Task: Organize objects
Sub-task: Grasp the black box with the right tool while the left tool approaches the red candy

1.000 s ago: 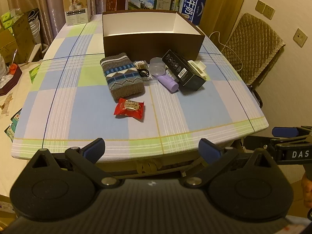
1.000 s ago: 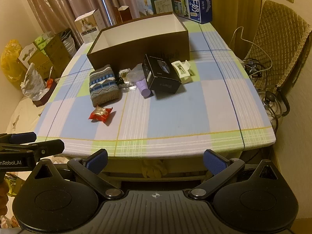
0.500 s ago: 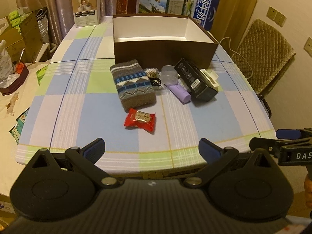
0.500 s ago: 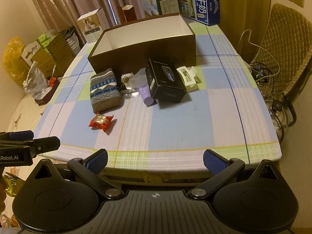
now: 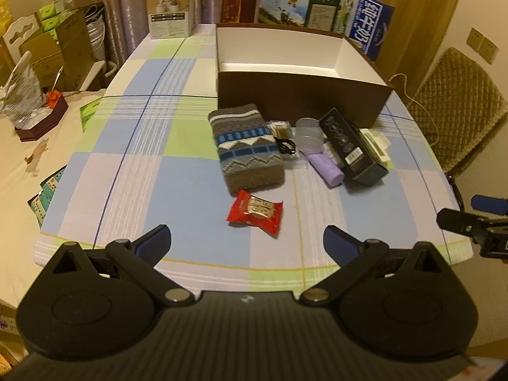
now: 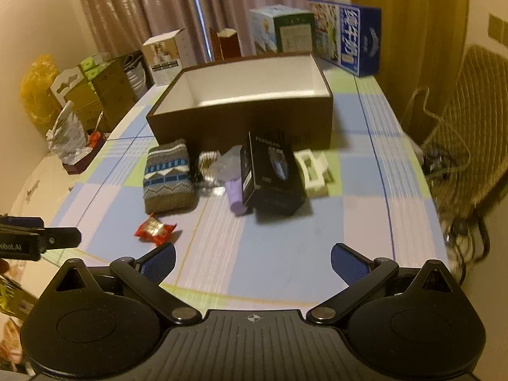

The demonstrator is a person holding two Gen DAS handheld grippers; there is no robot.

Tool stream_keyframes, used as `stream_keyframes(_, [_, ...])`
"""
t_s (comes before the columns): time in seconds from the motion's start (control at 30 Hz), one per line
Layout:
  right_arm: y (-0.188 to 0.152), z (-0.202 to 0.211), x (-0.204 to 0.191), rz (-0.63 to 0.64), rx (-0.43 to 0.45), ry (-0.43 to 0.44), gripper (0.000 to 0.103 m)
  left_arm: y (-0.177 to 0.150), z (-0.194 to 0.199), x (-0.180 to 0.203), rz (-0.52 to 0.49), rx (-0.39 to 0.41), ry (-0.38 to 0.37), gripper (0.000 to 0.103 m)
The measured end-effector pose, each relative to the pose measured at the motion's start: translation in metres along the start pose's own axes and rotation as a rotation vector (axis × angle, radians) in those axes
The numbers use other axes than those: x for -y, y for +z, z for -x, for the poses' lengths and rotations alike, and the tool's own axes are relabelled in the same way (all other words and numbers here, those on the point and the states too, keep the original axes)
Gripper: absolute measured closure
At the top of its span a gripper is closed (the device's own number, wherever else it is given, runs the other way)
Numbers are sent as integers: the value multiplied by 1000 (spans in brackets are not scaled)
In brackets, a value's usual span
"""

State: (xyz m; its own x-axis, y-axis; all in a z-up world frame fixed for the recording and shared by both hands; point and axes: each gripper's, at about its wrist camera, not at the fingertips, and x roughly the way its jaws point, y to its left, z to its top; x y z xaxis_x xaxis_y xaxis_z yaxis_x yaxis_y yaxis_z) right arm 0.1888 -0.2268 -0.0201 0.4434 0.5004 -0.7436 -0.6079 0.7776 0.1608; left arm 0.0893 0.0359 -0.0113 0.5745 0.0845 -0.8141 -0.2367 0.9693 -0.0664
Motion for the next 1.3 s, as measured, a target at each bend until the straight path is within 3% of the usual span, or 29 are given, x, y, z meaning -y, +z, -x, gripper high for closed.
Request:
stream_keyframes(0.33, [4, -36, 2, 221, 114, 39, 3, 2, -35, 0, 54, -30, 30, 2])
stream_keyframes(0.4, [2, -47, 0, 270, 120, 33, 17, 1, -43, 1, 60, -41, 37, 2])
stream_keyframes(0.5, [0, -67, 3, 309, 103, 16, 25, 0, -54, 0, 70, -54, 51, 2])
stream_keyframes(1.03, [-13, -152, -14, 666, 120, -103, 30, 0, -94, -10, 152, -128, 101, 2])
stream_keyframes(1.17, [-19, -169, -17, 727, 124, -150, 40, 0, -98, -10, 156, -140, 104, 2])
stream_keyframes(1.2, [-19, -172, -17, 731, 123, -162, 46, 0, -98, -10, 157, -142, 104, 2])
stream_keyframes(1.3, [-17, -174, -12, 701, 132, -153, 50, 0, -100, -9, 157, -148, 100, 2])
